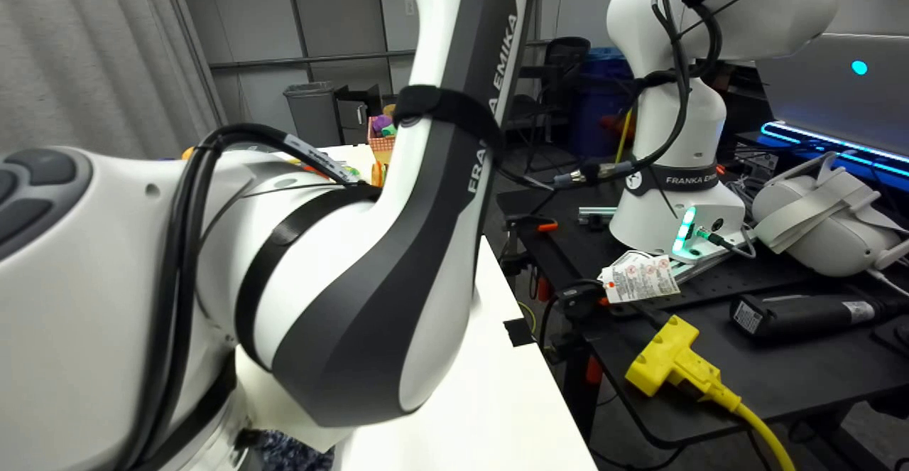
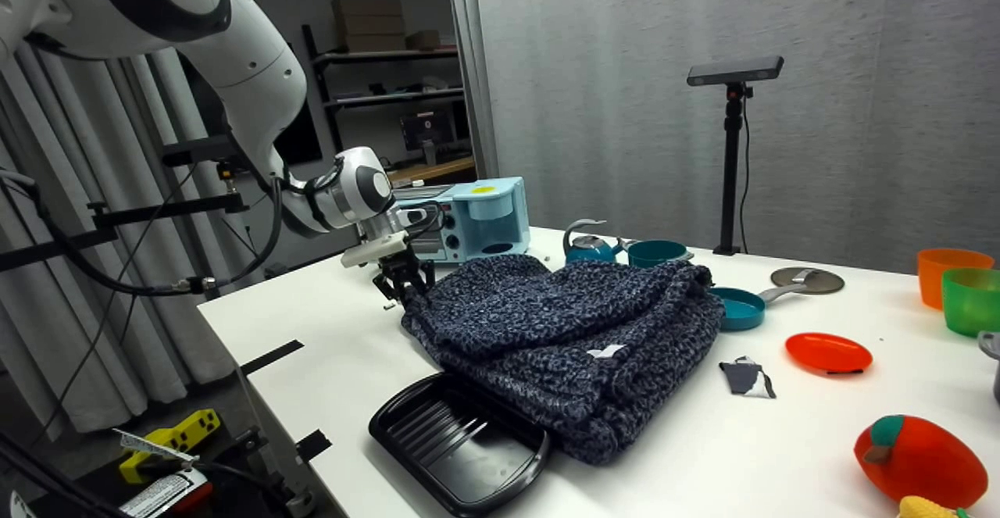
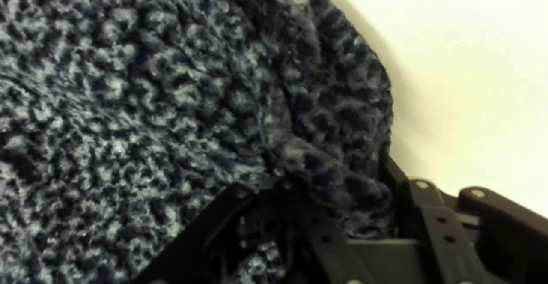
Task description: Fold the grey blanket once
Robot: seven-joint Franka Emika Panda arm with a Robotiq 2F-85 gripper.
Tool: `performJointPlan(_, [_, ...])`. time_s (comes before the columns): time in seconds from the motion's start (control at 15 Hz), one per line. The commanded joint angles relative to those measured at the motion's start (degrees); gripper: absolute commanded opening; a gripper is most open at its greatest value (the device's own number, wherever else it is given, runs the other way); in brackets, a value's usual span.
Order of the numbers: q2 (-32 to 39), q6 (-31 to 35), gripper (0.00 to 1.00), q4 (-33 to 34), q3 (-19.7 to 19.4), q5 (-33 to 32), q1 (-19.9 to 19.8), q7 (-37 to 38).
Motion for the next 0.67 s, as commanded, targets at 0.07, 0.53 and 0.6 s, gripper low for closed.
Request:
performJointPlan(0.07, [1.7,-0.7,0.08,2.3,0.2,2.6,0.4,2.8])
performJointPlan(0.53, [-9.2,-0.5,0.03,-6.5,1.0,9.4,-3.3,2.8])
performJointPlan(0.6, [-9.8,0.2,0.03,-6.8,0.5,9.6,-3.2,3.7])
